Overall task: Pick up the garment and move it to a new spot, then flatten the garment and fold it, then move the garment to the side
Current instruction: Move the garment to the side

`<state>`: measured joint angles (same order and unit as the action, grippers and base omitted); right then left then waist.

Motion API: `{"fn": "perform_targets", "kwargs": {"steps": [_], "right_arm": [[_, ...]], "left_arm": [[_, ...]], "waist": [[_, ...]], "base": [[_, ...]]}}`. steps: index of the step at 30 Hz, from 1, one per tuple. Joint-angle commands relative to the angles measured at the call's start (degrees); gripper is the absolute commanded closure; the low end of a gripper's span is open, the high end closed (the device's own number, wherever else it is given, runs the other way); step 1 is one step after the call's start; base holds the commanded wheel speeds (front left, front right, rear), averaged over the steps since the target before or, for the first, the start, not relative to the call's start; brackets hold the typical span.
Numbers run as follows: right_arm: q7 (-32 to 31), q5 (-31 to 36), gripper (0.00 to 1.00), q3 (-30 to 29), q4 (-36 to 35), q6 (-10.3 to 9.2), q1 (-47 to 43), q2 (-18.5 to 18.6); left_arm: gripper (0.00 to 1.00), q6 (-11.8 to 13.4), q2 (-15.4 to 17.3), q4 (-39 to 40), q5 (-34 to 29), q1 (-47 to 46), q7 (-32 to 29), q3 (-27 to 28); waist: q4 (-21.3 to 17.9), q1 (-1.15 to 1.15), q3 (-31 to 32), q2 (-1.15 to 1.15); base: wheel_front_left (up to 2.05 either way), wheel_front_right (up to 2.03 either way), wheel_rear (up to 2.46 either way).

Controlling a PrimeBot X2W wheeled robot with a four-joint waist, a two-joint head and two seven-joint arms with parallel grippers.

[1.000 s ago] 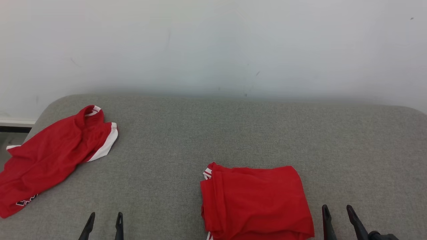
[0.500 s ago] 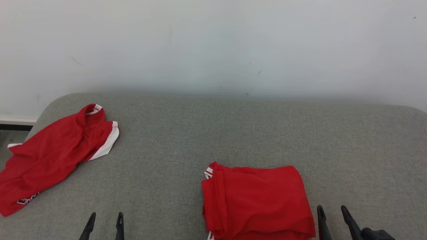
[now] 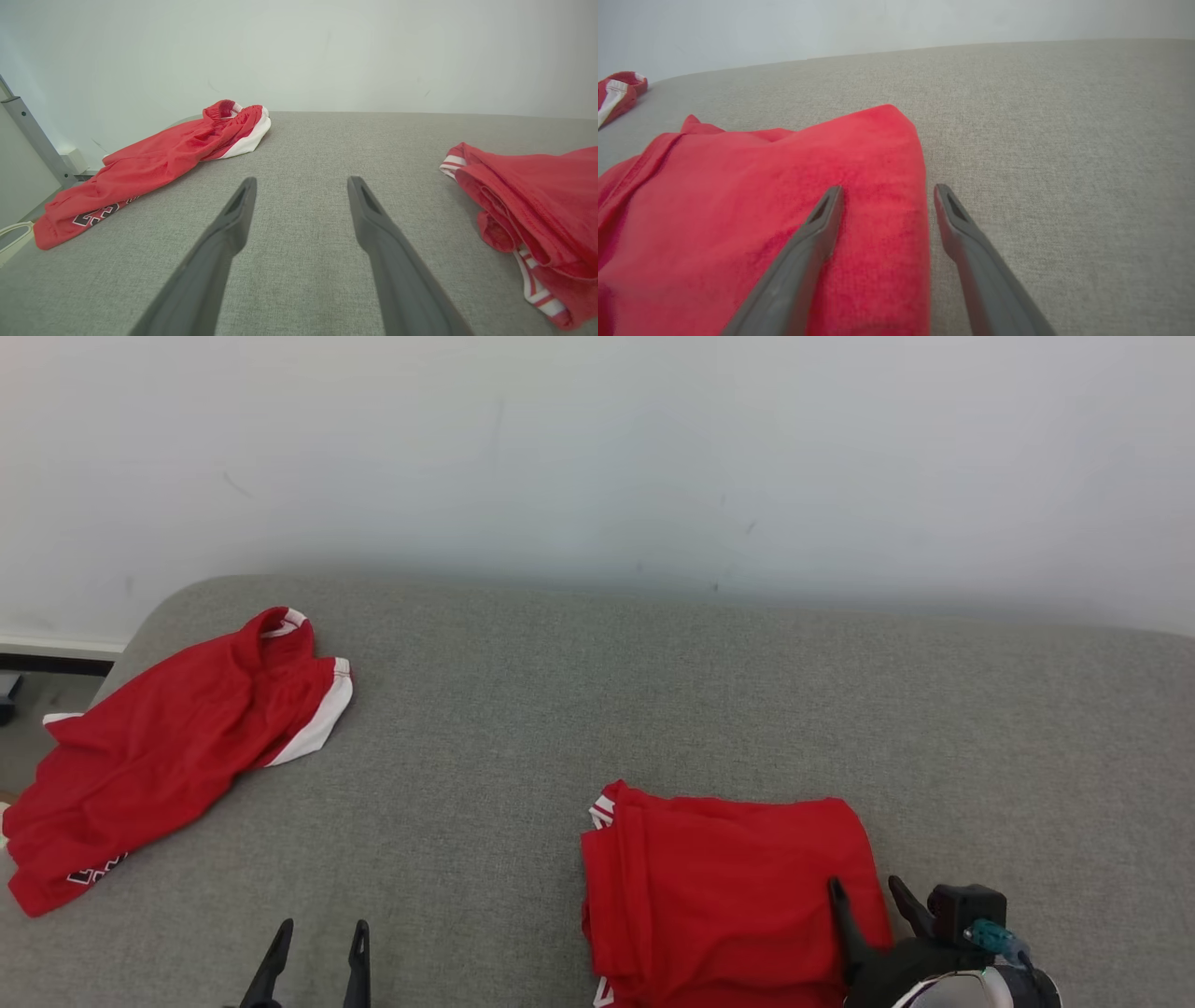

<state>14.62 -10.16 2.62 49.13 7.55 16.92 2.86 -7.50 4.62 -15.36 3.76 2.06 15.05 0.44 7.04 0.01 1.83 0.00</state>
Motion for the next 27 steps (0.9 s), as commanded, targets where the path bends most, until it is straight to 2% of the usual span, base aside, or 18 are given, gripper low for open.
{"fn": "perform_targets", "kwargs": {"steps": [1,7,12,13,14,15,20,27], "right_arm": [[-0.19,-0.69,0.0,-0.52,4.02,-0.14,2.62,0.07],[-1.01,-1.42,0.0,-1.9,14.17,-0.14,7.69,0.03],[-2.82,-6.64,0.0,1.0,19.62,-0.14,9.26,-0.04],[-3.08,-8.0,0.28,2.08,19.94,-0.14,9.23,-0.09],[-2.91,-8.79,0.72,3.28,19.99,-0.14,9.38,-0.14],[-2.59,-9.69,1.0,4.27,19.93,-0.14,9.52,-0.17],[-0.95,-11.73,1.0,6.82,19.77,-0.14,11.4,0.06],[0.49,-9.63,1.0,8.91,18.26,-0.14,17.21,6.0]], "left_arm": [[0.0,0.08,-0.01,-0.14,0.58,-0.88,0.19,-0.5],[0.0,0.08,0.22,-0.49,0.87,-1.1,0.19,-1.34],[0.0,0.07,0.53,-0.61,1.04,-1.13,0.19,-1.44],[0.0,0.07,0.56,-0.61,0.99,-1.13,0.19,-1.41],[0.0,0.07,0.62,-0.65,1.08,-1.16,0.19,-1.28],[0.0,0.07,0.68,-0.7,1.16,-1.22,0.19,-1.14],[0.0,0.07,0.47,-0.47,1.24,-1.31,0.19,-0.7],[0.0,0.07,0.15,0.43,1.47,-0.53,0.18,0.49]], "waist": [[0.52,-0.01,-0.3,0.0],[1.34,-0.01,-0.52,0.0],[1.69,-0.01,-0.6,0.0],[1.68,-0.01,-0.61,0.0],[1.62,-0.01,-0.62,0.0],[1.54,-0.01,-0.66,0.0],[0.84,-0.01,-0.84,0.0],[-1.21,-0.01,-1.74,0.0]], "base": [[0.0,0.0,0.0],[0.0,0.0,0.0],[0.0,0.0,0.0],[0.0,0.0,0.0],[0.0,0.0,0.0],[0.0,0.0,0.0],[0.0,0.0,0.0],[0.0,0.0,0.0]]}}
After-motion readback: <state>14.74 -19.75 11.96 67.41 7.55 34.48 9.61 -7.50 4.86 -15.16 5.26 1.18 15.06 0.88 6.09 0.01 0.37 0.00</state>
